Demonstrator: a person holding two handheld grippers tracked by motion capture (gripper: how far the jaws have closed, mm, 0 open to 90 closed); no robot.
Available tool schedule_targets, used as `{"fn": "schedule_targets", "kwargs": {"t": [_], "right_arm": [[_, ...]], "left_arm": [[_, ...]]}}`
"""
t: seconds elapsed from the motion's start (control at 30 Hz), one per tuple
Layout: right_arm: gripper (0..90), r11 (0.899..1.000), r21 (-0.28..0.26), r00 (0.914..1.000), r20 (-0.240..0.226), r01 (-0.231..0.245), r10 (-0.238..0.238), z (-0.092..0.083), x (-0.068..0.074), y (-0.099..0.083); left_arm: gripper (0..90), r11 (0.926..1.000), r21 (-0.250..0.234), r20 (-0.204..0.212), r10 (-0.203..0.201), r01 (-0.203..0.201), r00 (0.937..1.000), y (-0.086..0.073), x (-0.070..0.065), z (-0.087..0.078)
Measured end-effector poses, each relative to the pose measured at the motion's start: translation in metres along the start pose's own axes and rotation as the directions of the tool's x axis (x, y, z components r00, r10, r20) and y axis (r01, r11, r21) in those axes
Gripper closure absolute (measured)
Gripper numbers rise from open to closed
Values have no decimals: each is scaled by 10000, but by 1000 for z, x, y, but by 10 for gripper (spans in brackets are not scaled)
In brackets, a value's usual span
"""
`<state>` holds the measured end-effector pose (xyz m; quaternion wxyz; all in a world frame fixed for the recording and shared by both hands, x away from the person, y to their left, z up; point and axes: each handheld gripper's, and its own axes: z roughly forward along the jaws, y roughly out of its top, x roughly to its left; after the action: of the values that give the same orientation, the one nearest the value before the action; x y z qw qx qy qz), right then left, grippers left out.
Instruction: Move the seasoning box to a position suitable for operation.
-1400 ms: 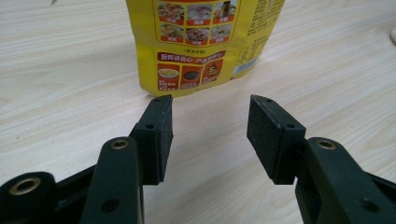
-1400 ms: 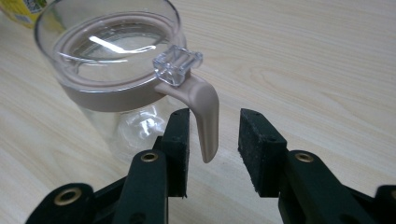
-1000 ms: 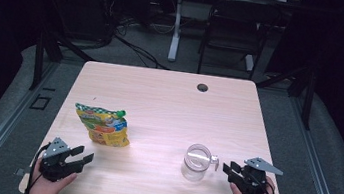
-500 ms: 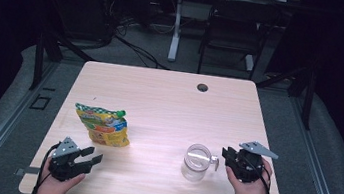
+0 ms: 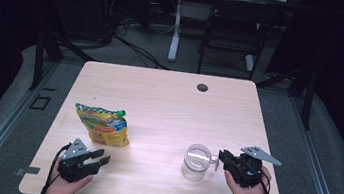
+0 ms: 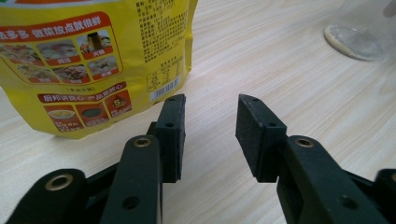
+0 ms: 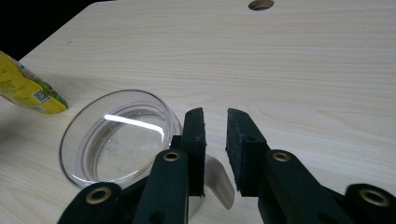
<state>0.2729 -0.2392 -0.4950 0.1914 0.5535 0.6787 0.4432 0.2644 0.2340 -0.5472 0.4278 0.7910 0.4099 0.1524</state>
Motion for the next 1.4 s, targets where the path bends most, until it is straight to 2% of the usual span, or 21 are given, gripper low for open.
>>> {"fn": "schedule_targets", "kwargs": {"t": [0.23,0.33,0.4,0.83,0.97,1.07,1.17,1.27,1.33,1.4], "right_arm": [[796,9998,193,9999,-146,-12,14,1,2,-1],[803,9996,266,9990,-426,-117,129,3,4,-2],[811,9995,323,9993,-364,-1,13,2,5,-2],[851,9994,336,9986,-522,3,15,1,5,-3],[851,9996,263,9982,-582,-123,138,1,4,-4],[851,9996,245,9979,-626,-167,182,1,3,-4],[851,9996,235,9980,-613,-131,145,1,3,-5],[851,9997,226,9979,-636,-115,129,0,3,-5],[851,9997,205,9979,-630,-129,141,1,3,-5],[851,9997,205,9980,-614,-110,123,0,3,-5]], "left_arm": [[665,9999,113,-15,-55,55,10000,-3,0,-1],[673,9998,195,22,-18,18,10000,-4,0,0],[680,9997,234,-2,17,-17,10000,-4,-1,0],[727,9998,218,-5,38,-38,10000,-2,-5,-2],[751,9999,100,383,-102,98,9992,5,-10,3],[781,9995,237,746,171,-189,9971,15,-21,14],[804,9987,322,923,353,-384,9951,19,-29,20],[832,9967,377,1321,658,-714,9890,30,-43,32],[843,9968,368,1372,655,-711,9884,32,-46,34],[859,9955,250,1599,866,-917,9833,42,-57,43]]}}
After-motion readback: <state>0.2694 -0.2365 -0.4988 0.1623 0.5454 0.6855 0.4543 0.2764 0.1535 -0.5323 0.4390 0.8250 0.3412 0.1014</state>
